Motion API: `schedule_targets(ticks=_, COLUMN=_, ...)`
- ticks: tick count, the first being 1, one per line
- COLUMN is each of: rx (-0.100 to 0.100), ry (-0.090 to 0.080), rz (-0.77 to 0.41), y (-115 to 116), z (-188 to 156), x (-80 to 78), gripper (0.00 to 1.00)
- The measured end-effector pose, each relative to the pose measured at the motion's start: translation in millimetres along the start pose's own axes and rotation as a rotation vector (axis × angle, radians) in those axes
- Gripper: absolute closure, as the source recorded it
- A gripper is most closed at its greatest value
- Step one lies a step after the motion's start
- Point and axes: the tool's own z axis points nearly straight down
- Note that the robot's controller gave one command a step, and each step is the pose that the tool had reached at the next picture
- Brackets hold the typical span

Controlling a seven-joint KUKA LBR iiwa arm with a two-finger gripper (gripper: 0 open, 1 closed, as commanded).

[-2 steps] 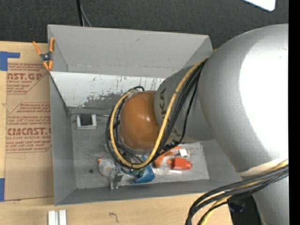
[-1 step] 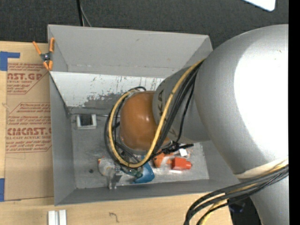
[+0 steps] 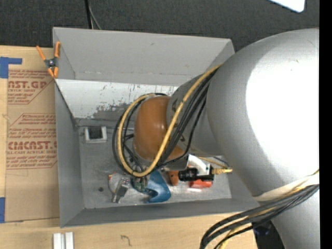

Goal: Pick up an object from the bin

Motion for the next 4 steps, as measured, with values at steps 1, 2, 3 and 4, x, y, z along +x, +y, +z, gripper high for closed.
schedule_targets(ticks=1, rx=0.005, ry=-0.001, rz=-0.284, y=-0.3, z=-1.1, x=3.8, gripper=0.0)
schedule_targets(ticks=2, rx=0.001, ry=0.003, rz=-0.003, y=2.7, z=-1.6, x=1.0, gripper=1.0)
schedule_targets(ticks=3, rx=0.001, ry=0.002, rz=-0.003, y=2.6, z=-1.6, x=0.8, gripper=1.0)
schedule_targets(ticks=4, rx=0.002, ry=0.002, rz=-0.003, y=2.3, z=-3.5, x=1.0, gripper=1.0)
